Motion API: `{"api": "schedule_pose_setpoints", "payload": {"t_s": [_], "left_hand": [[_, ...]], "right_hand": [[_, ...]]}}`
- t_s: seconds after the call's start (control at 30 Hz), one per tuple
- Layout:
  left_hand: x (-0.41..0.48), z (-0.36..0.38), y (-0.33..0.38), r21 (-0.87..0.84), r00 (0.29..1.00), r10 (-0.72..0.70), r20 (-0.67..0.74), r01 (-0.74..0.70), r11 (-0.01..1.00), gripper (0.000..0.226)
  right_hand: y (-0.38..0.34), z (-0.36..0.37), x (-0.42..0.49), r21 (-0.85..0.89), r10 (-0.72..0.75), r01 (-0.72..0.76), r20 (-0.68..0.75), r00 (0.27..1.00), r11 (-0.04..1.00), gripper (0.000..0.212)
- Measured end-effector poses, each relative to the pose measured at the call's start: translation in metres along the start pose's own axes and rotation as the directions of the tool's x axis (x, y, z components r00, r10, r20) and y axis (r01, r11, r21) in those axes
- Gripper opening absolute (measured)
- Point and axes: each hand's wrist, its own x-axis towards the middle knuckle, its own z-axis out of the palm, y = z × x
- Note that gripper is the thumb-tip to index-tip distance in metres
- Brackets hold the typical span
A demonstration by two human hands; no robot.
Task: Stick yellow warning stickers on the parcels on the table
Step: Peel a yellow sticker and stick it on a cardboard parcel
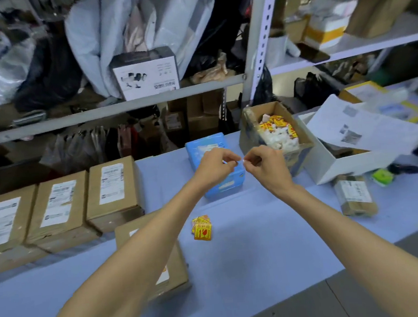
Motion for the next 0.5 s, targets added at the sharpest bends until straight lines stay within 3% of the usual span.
{"api": "schedule_pose_setpoints", "payload": {"t_s": [0.1,0.2,0.33,0.5], "left_hand": [[0.033,0.008,0.018,0.270,0.997,0.079,0.024,-0.083,0.959,0.025],[0.063,0.015,0.038,0.428,0.990,0.118,0.075,-0.139,0.893,0.025],[0.098,0.028,0.060,0.511,0.990,0.086,0.113,-0.132,0.849,0.020],[0.132,0.045,0.073,0.543,0.988,0.059,0.142,-0.127,0.830,0.037]], "right_hand": [[0.023,-0.022,0.018,-0.044,0.038,-0.041,-0.052,0.998,0.998,0.004],[0.043,-0.044,0.035,-0.100,0.055,-0.060,-0.057,0.997,0.993,0.004],[0.070,-0.065,0.059,-0.177,0.086,-0.090,-0.031,0.996,0.980,0.010],[0.097,-0.073,0.087,-0.267,0.106,-0.097,0.022,0.994,0.959,0.020]]}}
